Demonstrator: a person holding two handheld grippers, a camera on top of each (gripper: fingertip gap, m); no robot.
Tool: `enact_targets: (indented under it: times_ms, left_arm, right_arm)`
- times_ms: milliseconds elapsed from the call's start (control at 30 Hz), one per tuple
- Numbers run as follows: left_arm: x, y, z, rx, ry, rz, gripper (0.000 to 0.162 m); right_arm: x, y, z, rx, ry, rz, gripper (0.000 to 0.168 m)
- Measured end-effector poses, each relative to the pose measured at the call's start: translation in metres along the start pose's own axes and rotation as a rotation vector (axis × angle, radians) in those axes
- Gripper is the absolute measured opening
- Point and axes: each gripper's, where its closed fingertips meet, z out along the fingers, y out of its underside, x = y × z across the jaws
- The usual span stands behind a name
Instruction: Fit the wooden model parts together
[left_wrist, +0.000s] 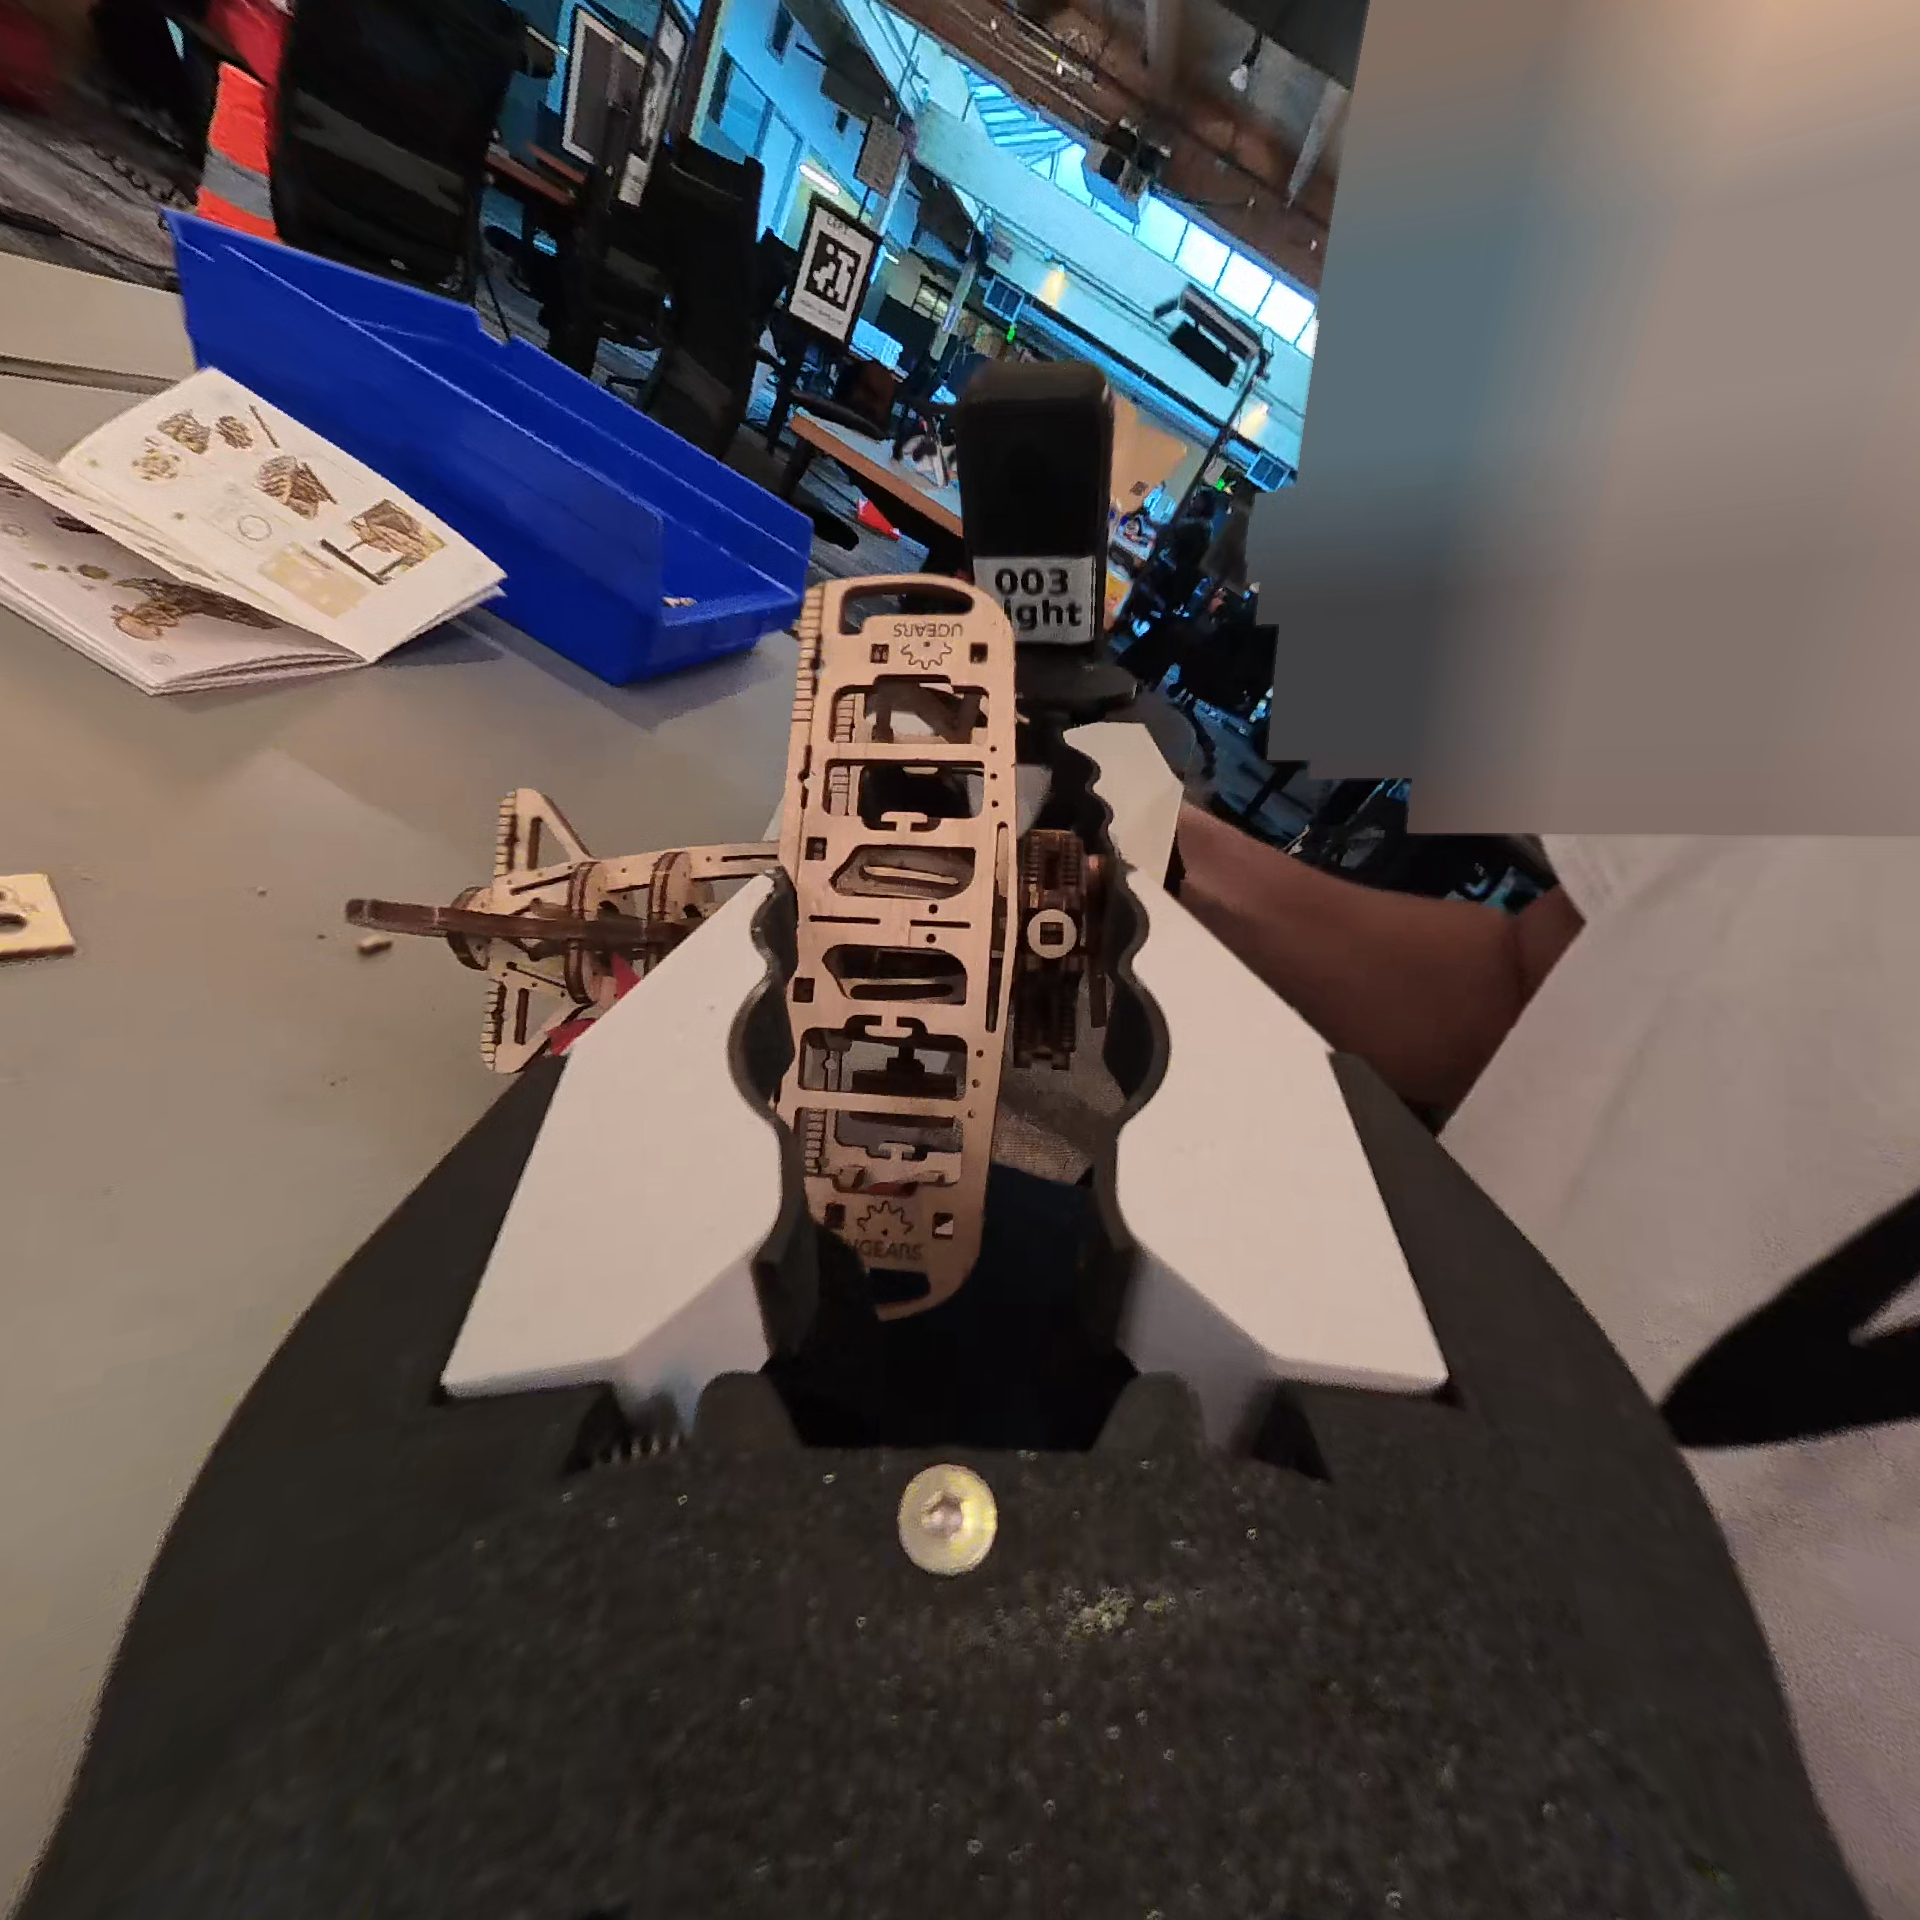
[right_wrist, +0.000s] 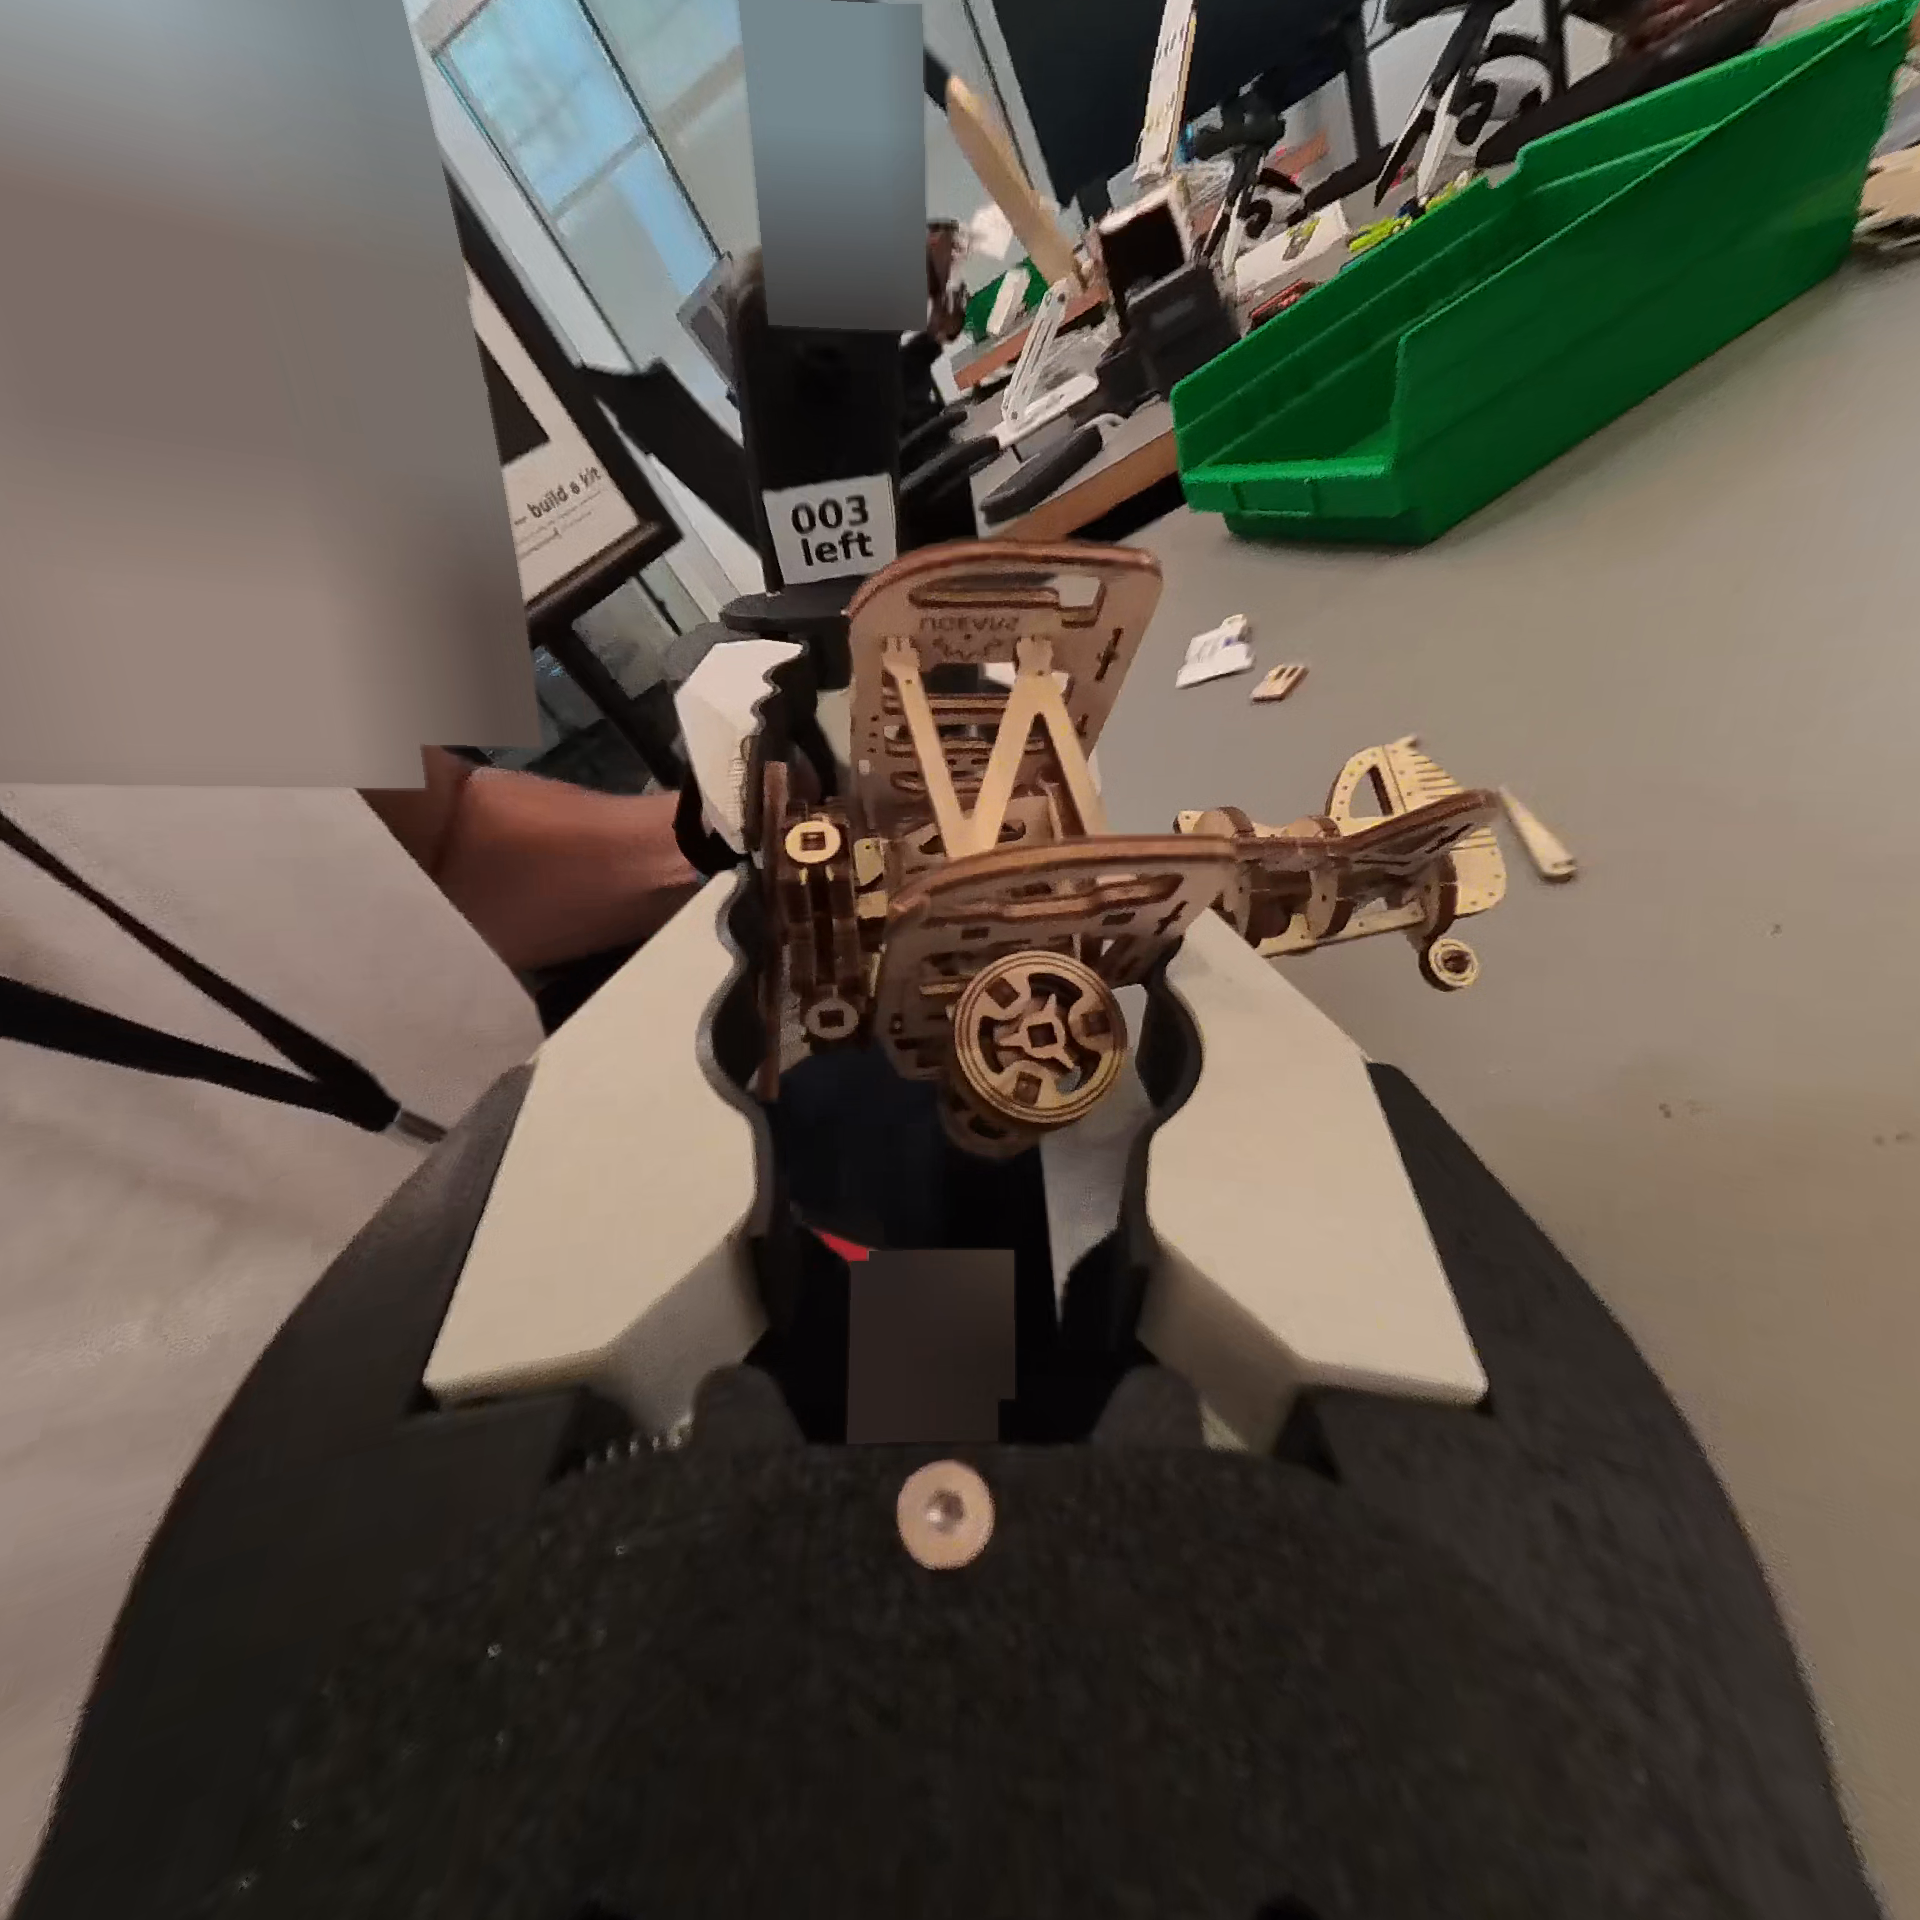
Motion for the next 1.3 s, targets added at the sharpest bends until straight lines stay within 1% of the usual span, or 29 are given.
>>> enact_targets:
  times_ms: [67, 133, 167, 200, 267, 333, 433, 500, 600, 800, 933, 1033, 1200, 1300]
  left_arm:
    - [-0.011, -0.016, 0.001, 0.062, 0.022, -0.098, 0.056]
    - [-0.024, -0.032, 0.000, 0.136, 0.048, -0.207, 0.056]
    - [-0.030, -0.036, -0.001, 0.165, 0.057, -0.250, 0.056]
    - [-0.036, -0.041, -0.003, 0.194, 0.072, -0.305, 0.056]
    - [-0.047, -0.049, -0.008, 0.265, 0.084, -0.383, 0.056]
    - [-0.055, -0.052, -0.014, 0.309, 0.068, -0.415, 0.056]
    - [-0.060, -0.050, -0.019, 0.320, 0.026, -0.393, 0.056]
    - [-0.058, -0.045, -0.019, 0.302, 0.011, -0.368, 0.056]
    - [-0.058, -0.040, -0.020, 0.286, 0.000, -0.362, 0.056]
    - [-0.058, -0.031, -0.019, 0.254, -0.005, -0.359, 0.056]
    - [-0.057, -0.031, -0.017, 0.253, -0.001, -0.359, 0.058]
    - [-0.056, -0.031, -0.017, 0.253, -0.007, -0.348, 0.056]
    - [-0.058, -0.028, -0.017, 0.241, -0.031, -0.350, 0.056]
    - [-0.059, -0.027, -0.016, 0.239, -0.043, -0.354, 0.056]
  right_arm:
    - [0.009, -0.016, -0.001, 0.041, -0.013, 0.072, 0.071]
    - [0.017, -0.031, -0.001, 0.044, -0.035, 0.137, 0.073]
    - [0.020, -0.036, 0.000, 0.030, -0.048, 0.165, 0.079]
    - [0.024, -0.039, 0.000, 0.014, -0.048, 0.197, 0.080]
    - [0.034, -0.047, 0.001, -0.013, -0.030, 0.224, 0.078]
    - [0.038, -0.046, 0.001, -0.077, -0.014, 0.251, 0.078]
    - [0.039, -0.031, 0.004, -0.174, 0.014, 0.252, 0.085]
    - [0.036, -0.027, 0.011, -0.194, 0.013, 0.271, 0.075]
    - [0.036, -0.018, 0.016, -0.239, 0.020, 0.277, 0.066]
    - [0.036, -0.009, 0.016, -0.241, 0.012, 0.314, 0.065]
    - [0.037, -0.010, 0.014, -0.232, -0.004, 0.363, 0.060]
    - [0.033, -0.012, 0.013, -0.211, -0.033, 0.365, 0.064]
    - [0.036, -0.011, 0.014, -0.205, -0.049, 0.450, 0.063]
    - [0.039, -0.008, 0.014, -0.224, -0.036, 0.439, 0.062]
